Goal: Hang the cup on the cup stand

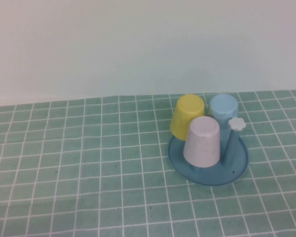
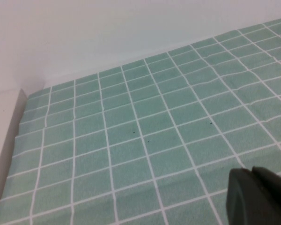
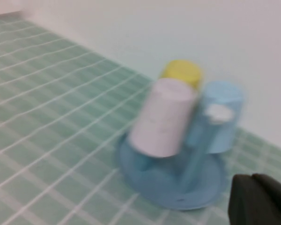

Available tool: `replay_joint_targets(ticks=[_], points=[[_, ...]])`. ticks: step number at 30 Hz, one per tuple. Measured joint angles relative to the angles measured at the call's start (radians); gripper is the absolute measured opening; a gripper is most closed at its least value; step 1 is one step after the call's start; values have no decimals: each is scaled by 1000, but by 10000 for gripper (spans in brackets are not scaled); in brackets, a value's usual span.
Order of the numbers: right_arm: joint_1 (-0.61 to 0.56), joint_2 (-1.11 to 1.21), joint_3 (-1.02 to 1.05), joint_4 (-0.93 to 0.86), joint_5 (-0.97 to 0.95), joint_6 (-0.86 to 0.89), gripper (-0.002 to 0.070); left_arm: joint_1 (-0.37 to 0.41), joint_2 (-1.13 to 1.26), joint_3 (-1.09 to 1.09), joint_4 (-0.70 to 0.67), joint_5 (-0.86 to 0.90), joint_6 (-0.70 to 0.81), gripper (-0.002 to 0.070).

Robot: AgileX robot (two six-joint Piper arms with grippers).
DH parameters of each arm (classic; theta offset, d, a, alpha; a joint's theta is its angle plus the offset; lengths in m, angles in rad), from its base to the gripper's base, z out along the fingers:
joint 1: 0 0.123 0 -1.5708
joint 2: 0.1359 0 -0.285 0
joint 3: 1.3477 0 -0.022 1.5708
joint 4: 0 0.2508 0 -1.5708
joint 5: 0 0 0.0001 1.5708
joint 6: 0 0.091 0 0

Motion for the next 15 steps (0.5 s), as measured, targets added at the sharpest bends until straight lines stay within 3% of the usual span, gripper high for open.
replay_joint_targets(ticks=[9, 15], points=[[-358, -166, 25, 22, -4, -45, -1, 0, 0, 0, 0, 0, 4, -1], [-401, -341, 142, 48, -4, -48, -1, 0, 0, 0, 0, 0, 4, -1]])
